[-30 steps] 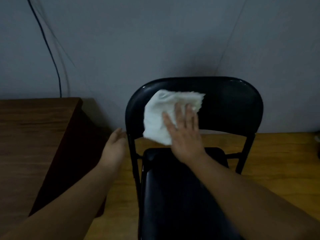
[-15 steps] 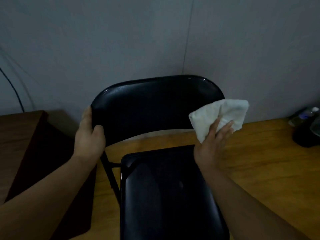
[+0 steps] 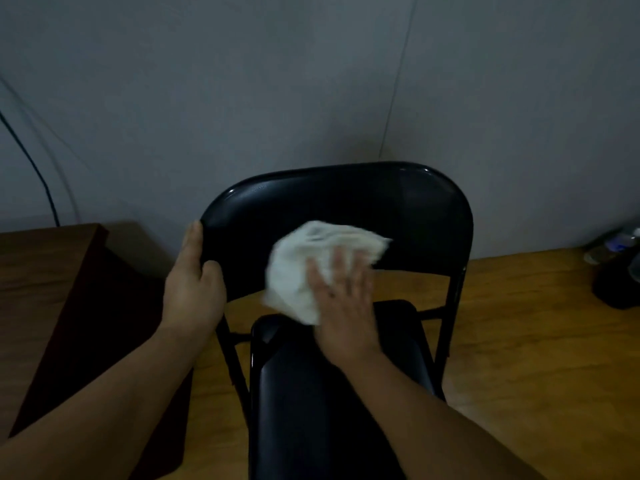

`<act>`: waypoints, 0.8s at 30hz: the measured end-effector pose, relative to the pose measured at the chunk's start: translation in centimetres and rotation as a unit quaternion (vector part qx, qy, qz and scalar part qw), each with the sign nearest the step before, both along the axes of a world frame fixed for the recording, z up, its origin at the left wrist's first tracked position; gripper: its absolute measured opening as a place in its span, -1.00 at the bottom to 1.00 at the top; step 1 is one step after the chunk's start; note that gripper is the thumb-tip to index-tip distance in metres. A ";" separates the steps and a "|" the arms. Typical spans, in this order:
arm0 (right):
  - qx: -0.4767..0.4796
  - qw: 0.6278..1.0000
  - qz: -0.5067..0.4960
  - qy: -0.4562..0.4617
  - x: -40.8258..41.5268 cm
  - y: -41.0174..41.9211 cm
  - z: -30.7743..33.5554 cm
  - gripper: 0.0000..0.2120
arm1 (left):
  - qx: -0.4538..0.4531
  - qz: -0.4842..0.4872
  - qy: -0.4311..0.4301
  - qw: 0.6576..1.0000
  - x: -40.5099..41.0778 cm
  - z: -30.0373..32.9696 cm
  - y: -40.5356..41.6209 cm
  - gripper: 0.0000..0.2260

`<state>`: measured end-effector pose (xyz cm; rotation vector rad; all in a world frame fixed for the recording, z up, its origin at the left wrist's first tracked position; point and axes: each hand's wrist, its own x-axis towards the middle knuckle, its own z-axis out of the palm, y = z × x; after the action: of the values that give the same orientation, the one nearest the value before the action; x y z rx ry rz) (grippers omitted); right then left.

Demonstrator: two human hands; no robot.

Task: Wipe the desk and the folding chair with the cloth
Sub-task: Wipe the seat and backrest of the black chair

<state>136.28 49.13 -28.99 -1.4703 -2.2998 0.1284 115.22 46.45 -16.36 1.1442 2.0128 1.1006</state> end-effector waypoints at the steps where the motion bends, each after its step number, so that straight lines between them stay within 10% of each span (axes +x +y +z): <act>1: -0.002 0.999 -0.053 0.002 2.4 0.5 0.3 -0.10 | 0.001 -0.005 -0.003 1.000 0.1 0.0 0.0 -0.44; 7: -0.004 0.971 -0.229 0.073 11.4 3.2 3.6 0.06 | 0.002 -0.015 0.003 1.000 0.0 0.1 0.1 -0.44; 12: -0.015 0.937 -0.271 0.219 10.9 7.7 8.5 -0.21 | -0.006 -0.056 0.012 0.998 -0.8 0.1 -0.2 -0.43; 24: 0.000 0.997 -0.005 -0.071 -4.4 8.6 16.1 -0.26 | -0.012 -0.088 0.037 0.995 -1.8 0.0 -0.3 -0.40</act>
<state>131.91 57.69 -12.86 -1.5353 -2.4037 0.0203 113.40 46.19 -16.36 1.3398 1.9324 0.9557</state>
